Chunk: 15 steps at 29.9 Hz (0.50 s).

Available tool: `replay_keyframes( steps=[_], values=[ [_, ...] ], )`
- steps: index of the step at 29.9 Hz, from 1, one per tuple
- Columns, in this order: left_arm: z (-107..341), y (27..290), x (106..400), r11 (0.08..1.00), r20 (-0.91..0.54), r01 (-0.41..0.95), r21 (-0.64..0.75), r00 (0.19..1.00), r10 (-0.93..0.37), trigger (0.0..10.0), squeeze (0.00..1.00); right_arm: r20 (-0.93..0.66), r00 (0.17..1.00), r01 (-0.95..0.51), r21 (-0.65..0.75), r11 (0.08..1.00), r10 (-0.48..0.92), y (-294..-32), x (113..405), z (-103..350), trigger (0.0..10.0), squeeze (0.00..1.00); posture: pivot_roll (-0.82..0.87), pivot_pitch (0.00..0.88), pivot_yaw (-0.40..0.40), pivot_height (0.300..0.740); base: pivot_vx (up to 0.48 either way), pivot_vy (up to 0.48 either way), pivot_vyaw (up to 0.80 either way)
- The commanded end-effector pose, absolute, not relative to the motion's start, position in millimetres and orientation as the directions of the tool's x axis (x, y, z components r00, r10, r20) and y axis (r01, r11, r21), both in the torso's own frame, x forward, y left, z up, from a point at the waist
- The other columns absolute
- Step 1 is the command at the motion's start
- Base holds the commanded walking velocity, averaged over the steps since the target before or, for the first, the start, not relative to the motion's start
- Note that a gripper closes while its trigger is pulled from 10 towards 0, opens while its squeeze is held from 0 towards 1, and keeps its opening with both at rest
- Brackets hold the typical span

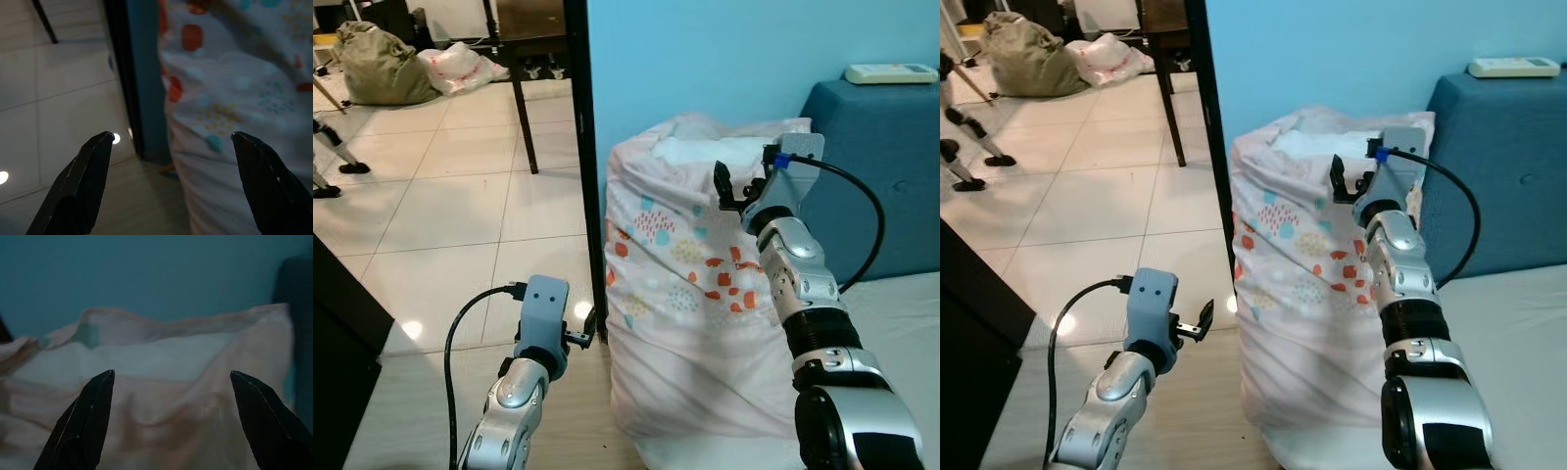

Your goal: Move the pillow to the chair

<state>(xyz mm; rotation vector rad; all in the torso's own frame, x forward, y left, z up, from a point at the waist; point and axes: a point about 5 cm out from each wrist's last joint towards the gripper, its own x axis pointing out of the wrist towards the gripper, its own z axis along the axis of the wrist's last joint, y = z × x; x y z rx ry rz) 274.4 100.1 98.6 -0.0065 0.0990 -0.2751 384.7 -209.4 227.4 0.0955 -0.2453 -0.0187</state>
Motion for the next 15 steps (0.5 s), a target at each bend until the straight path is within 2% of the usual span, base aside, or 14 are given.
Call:
replay_keyframes(
  steps=[1, 2, 3, 4, 5, 10, 15],
  values=[
    [98.2, 97.0, 271.4, 0.956, -0.095, 0.29, -0.036, 0.952, -0.292, 10.0, 0.0, 0.252, 0.966, 0.033, 0.133, 0.991, -0.066, -217.6, 381.2, 229.4, 10.0, 1.0, -0.04, 0.101, 0.026, 0.74, 0.0, 0.0, 0.0],
    [98.9, 93.9, 270.0, 0.951, -0.09, 0.307, -0.041, 0.947, -0.309, 10.0, 0.0, 0.251, 0.963, 0.069, 0.134, 0.989, -0.101, -226.6, 377.1, 228.0, 10.0, 1.0, -0.04, 0.099, 0.024, 0.74, 0.0, 0.0, 0.0],
    [99.3, 91.8, 269.1, 0.946, -0.086, 0.32, -0.046, 0.943, -0.323, 10.0, 0.0, 0.235, 0.962, 0.115, 0.111, 0.987, -0.138, -236.1, 372.2, 222.7, 10.0, 0.16, -0.04, 0.099, 0.022, 0.74, 0.0, 0.0, 0.0],
    [99.4, 90.5, 268.5, 0.944, -0.084, 0.328, -0.049, 0.94, -0.331, 10.0, 0.0, 0.224, 0.961, 0.144, 0.091, 0.985, -0.161, -242.0, 368.8, 218.9, 10.0, 0.16, -0.04, 0.099, 0.022, 0.74, 0.0, 0.0, 0.0],
    [99.5, 90.0, 268.3, 0.942, -0.083, 0.331, -0.049, 0.939, -0.335, 10.0, 0.0, 0.206, 0.958, 0.189, 0.068, 0.98, -0.199, -249.4, 364.6, 212.3, 10.0, 0.0, -0.05, 0.096, 0.02, 0.74, 0.0, 0.0, 0.0],
    [100.3, 89.3, 268.9, 0.939, -0.076, 0.339, -0.051, 0.936, -0.343, 10.0, 0.0, 0.136, 0.924, 0.362, -0.006, 0.932, -0.358, -276.1, 343.6, 183.4, 10.0, 0.0, -0.05, 0.09, 0.018, 0.74, 0.0, 0.0, 0.0],
    [100.5, 87.6, 269.5, 0.935, -0.073, 0.352, -0.051, 0.932, -0.355, 10.0, 0.0, 0.028, 0.921, 0.391, -0.04, 0.92, -0.39, -279.6, 328.4, 152.0, 10.0, 0.0, -0.06, 0.085, 0.022, 0.74, 0.0, 0.0, 0.0]
  ],
)
